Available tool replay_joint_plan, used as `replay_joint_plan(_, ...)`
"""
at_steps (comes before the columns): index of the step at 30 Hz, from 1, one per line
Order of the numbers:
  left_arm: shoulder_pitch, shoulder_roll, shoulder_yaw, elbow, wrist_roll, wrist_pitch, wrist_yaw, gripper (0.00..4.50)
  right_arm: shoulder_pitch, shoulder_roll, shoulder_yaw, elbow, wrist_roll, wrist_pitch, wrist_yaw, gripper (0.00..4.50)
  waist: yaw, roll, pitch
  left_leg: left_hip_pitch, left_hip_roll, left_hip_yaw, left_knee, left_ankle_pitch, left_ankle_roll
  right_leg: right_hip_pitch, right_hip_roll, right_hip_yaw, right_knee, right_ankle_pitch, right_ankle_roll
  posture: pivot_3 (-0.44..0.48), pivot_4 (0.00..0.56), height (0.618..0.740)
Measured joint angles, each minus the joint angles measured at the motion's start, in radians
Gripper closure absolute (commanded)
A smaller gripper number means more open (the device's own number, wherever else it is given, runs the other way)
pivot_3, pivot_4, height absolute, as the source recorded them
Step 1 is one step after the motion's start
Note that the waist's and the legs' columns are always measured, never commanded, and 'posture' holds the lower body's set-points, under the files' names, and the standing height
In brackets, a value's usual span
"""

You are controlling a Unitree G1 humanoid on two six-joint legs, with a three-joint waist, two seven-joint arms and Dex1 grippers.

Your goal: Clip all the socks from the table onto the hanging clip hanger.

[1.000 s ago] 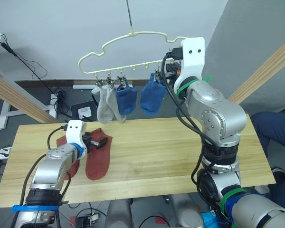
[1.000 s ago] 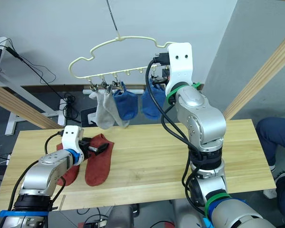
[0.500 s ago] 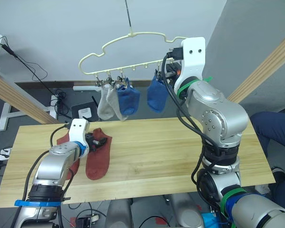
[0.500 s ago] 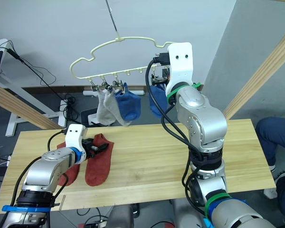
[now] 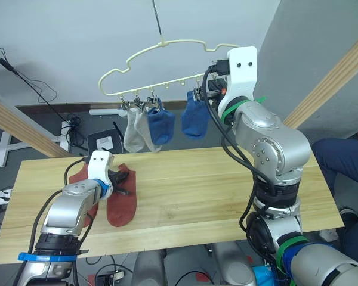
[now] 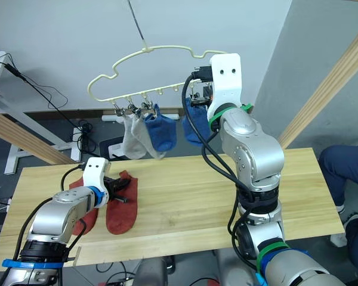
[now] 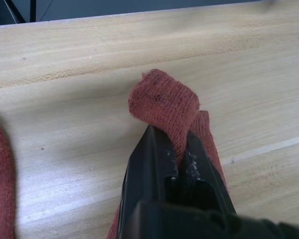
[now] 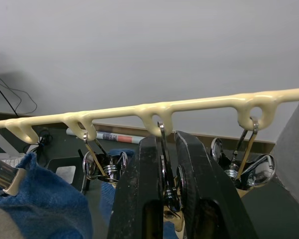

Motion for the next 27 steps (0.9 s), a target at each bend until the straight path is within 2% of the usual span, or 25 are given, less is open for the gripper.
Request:
replay_joint_plan(7, 0.013, -0.053, -0.007, -0.127, -0.122, 0.087, -0.086, 4.47, 0.0, 0.003, -0.001, 0.0, 0.0, 0.0, -0.008, 4.37, 0.001, 0.0, 0.0, -0.002, 0.0, -0.001, -0.001, 0.0, 0.0, -0.001, 0.0, -0.001, -0.001, 0.0, 0.0, -0.193, 0.356, 0.74)
replay_joint_plan(14, -0.112, -0.129, -0.029, -0.248, -0.241, 0.157, -0.114, 4.47, 0.0, 0.007, -0.004, 0.0, 0.001, 0.0, -0.007, 4.37, 0.001, 0.0, 0.0, -0.002, -0.001, -0.001, 0.0, 0.0, 0.0, 0.0, 0.0, -0.001, -0.002, 0.0, 0.0, -0.198, 0.359, 0.74)
replay_joint_plan(23, -0.312, -0.249, -0.117, -0.184, -0.242, 0.135, -0.101, 4.47, -0.006, 0.013, -0.016, 0.001, 0.001, -0.001, -0.008, 4.37, 0.001, 0.0, 0.0, -0.002, -0.001, -0.001, 0.0, 0.0, 0.0, 0.0, 0.0, -0.001, -0.002, 0.0, 0.0, -0.201, 0.355, 0.74)
replay_joint_plan(27, -0.385, -0.317, -0.137, -0.09, -0.218, 0.101, -0.083, 4.47, -0.007, 0.011, -0.025, 0.002, 0.0, -0.002, -0.008, 4.37, 0.001, 0.0, 0.0, -0.003, -0.001, -0.001, 0.0, 0.0, 0.0, -0.001, 0.001, -0.001, -0.002, 0.0, 0.0, -0.201, 0.355, 0.74)
